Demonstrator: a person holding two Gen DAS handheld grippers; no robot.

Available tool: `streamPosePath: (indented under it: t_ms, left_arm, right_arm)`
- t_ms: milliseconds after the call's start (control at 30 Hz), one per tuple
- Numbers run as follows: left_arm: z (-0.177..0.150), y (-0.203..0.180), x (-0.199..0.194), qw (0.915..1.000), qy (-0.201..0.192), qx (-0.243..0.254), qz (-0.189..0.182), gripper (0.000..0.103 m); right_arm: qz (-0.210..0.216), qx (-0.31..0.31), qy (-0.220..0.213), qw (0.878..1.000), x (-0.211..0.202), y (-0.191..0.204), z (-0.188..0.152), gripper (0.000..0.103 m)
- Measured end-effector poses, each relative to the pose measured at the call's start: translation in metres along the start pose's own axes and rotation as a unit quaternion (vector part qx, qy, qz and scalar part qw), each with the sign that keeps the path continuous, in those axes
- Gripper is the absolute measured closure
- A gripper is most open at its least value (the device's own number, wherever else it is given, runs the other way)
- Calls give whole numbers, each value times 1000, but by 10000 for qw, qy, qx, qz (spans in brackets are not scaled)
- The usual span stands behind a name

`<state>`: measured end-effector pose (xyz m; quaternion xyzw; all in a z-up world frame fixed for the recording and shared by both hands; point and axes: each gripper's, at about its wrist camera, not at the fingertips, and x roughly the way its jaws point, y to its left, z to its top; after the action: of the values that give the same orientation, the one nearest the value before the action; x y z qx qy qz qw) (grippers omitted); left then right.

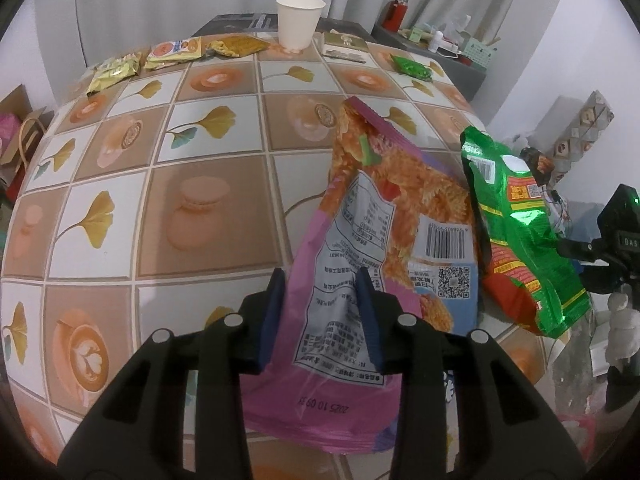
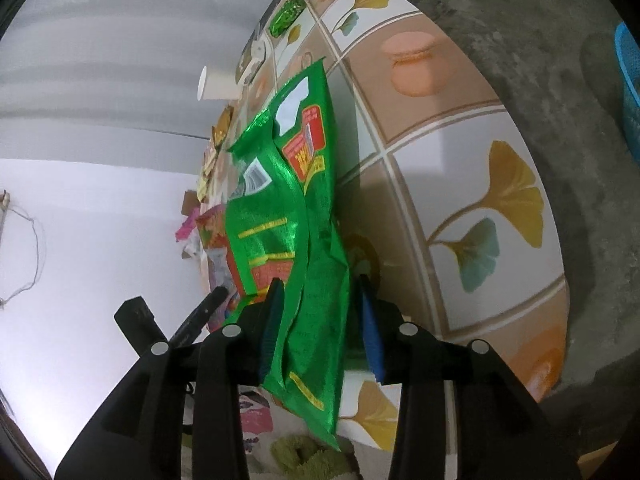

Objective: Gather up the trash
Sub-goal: 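Lift both snack bags and carry them over the wastebasket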

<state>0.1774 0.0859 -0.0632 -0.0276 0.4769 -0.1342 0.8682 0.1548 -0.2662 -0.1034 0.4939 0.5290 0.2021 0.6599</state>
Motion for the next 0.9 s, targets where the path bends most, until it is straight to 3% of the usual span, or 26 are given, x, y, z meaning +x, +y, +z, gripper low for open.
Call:
streamPosePath:
  t_ms: [167, 433, 900]
  left_arm:
    - [0, -7, -2, 9998, -78, 118, 147, 71]
    - [2, -16, -10, 9985, -244, 272, 397, 72]
    - [3, -22, -24, 9958, -543, 401, 613, 74]
  right_arm:
    - [-99, -93, -50, 9999, 6, 4, 3, 69]
    - [-298, -151, -23, 9994, 15, 7, 5, 91]
    - [-140, -178, -76, 9997, 13, 6, 7, 97]
